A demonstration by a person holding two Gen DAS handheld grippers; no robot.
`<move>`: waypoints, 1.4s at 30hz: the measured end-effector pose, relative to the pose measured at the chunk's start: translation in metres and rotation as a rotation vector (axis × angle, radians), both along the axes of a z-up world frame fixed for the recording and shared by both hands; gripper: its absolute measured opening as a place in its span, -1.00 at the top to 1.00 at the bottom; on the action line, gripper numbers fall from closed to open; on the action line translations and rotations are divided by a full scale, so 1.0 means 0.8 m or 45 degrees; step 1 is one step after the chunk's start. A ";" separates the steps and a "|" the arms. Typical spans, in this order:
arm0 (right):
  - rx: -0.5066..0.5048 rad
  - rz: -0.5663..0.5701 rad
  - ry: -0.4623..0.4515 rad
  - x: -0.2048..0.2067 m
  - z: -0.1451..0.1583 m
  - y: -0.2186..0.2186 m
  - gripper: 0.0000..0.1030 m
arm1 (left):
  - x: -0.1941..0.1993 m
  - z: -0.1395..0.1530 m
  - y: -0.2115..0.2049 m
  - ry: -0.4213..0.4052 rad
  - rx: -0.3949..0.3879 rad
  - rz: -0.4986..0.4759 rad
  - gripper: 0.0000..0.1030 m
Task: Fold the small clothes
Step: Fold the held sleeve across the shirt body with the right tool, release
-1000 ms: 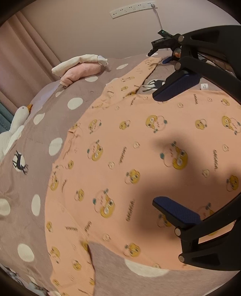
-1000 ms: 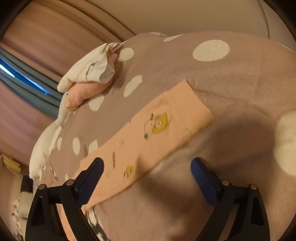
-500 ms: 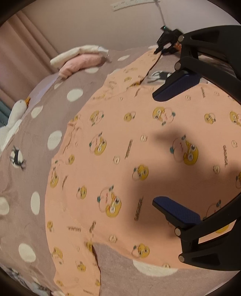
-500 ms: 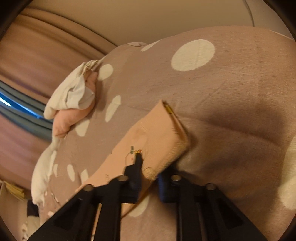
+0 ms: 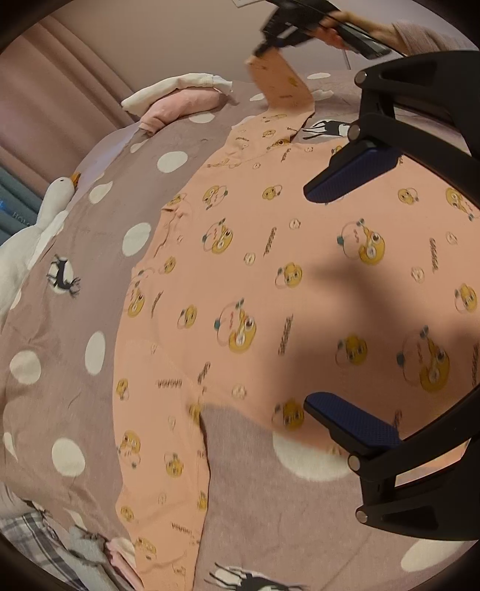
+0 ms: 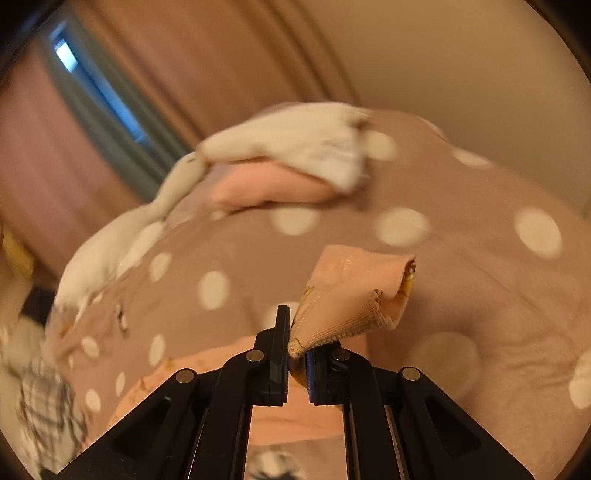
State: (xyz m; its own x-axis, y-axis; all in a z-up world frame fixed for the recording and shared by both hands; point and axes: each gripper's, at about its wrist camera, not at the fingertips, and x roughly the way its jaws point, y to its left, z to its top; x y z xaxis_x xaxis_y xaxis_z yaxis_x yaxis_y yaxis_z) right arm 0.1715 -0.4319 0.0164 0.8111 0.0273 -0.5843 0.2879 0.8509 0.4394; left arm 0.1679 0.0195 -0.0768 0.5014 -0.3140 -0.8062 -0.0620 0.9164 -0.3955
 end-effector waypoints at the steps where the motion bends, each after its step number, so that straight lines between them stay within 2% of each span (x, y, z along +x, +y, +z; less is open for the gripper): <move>1: -0.032 0.032 -0.001 0.010 0.009 0.018 0.83 | -0.001 0.001 0.006 -0.003 -0.004 0.009 -0.99; 6: -0.185 0.215 -0.010 0.050 0.042 0.124 0.83 | -0.010 0.006 0.046 -0.009 -0.036 0.077 -0.99; 11: -0.348 0.390 0.004 0.074 0.042 0.229 0.83 | -0.018 0.006 0.085 -0.008 -0.046 0.144 -0.99; 17: -0.575 0.562 0.066 0.091 0.009 0.344 0.83 | -0.022 -0.001 0.119 0.004 -0.047 0.206 -0.99; 21: -0.715 0.664 0.127 0.097 -0.033 0.404 0.83 | -0.023 -0.007 0.134 0.015 -0.044 0.228 -0.99; 28: -0.817 0.760 0.222 0.100 -0.089 0.456 0.83 | -0.021 -0.014 0.144 0.033 -0.047 0.236 -0.99; 34: -0.839 0.824 0.220 0.092 -0.105 0.488 0.83 | -0.020 -0.014 0.149 0.038 -0.041 0.243 -0.99; 42: -0.845 0.870 0.276 0.094 -0.133 0.516 0.83 | -0.023 -0.017 0.160 0.047 -0.038 0.263 -0.99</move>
